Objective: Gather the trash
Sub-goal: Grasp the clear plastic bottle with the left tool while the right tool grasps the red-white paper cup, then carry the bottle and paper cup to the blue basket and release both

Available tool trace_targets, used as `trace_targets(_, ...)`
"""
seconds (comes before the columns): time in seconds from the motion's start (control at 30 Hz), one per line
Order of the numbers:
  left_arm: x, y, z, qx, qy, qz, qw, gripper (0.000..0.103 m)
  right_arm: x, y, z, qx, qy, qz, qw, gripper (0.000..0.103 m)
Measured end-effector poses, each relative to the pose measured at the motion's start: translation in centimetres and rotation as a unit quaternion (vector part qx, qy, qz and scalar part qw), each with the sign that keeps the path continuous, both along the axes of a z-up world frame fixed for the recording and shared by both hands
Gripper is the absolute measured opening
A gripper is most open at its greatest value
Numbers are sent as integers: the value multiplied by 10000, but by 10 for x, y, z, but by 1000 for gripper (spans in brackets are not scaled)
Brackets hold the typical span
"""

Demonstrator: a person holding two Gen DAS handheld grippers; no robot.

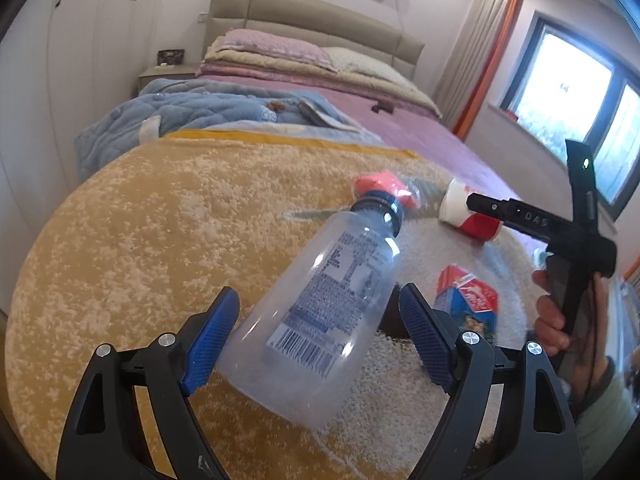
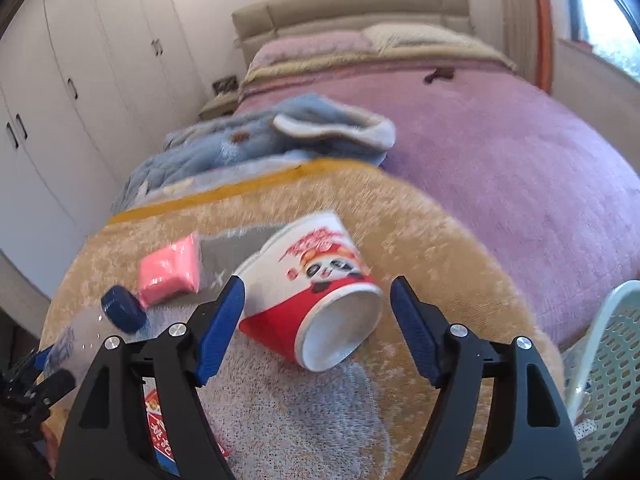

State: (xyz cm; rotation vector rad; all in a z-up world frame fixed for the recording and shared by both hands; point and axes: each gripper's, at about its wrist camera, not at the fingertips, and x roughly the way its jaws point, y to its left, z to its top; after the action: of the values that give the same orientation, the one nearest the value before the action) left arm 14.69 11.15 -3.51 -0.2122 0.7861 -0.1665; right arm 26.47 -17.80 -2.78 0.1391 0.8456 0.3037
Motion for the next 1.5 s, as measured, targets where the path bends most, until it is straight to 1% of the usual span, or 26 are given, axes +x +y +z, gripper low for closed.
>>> trace_targets(0.03,2,-3,-1,102,37,3,9999,80,2,1,-2,-3,53,21,10000,72)
trace_targets(0.1,6,-6,-4,130,62,-10,9999,80,1,2,-1,-29,25,26,10000,72)
trace_targets(0.23,10,-14,-5,270,123,-22,9996,79,3,3,-5,15,188,177,9997,71)
trace_targets(0.33,13,-20,-6,535,176,13,9984,77,-2,5,-2,-116,72,135,9998,68)
trace_targets(0.4,10,-23,-5,576,143,-36,9982,71,-5,8,0,-200,-3,167,9997,66)
trace_targets(0.43,9,-24,-5,577,125,-54,9982,69,-5,9,1,-218,-36,188,9996,64)
trace_targets(0.5,7,-27,-3,565,88,-115,9983,57,-9,8,3,-219,-116,223,9994,62)
trace_targets(0.63,2,-33,1,571,9,-106,9983,56,-20,1,11,-147,-363,164,9991,55)
trace_targets(0.73,-6,-35,10,487,-117,-156,9986,54,-32,-14,16,91,-464,-51,9989,55)
trace_targets(0.83,-13,-39,20,380,-262,-218,9987,53,-46,-28,22,170,-562,-175,9981,55)
trace_targets(0.9,-18,-46,30,307,-395,-290,9983,53,-59,-38,30,188,-679,-262,9972,54)
trace_targets(0.97,-23,-53,38,266,-514,-350,9977,53,-76,-52,43,81,-892,-446,9950,54)
trace_targets(1.07,-29,-69,53,151,-683,-534,9961,53,-98,-73,61,-22,-1125,-722,9910,54)
trace_targets(1.17,-36,-94,68,121,-881,-756,9932,53,-122,-100,78,-20,-1322,-1048,9857,54)
trace_targets(1.3,-43,-134,86,131,-1109,-1148,9871,53,-152,-141,97,-2,-1542,-1457,9772,54)
trace_targets(1.4,-47,-175,99,187,-1261,-1513,9802,53,-167,-169,107,-4,-1607,-1715,9720,54)
trace_targets(1.5,-47,-212,105,121,-1310,-1860,9737,53,-179,-187,110,-185,-1640,-1973,9663,54)
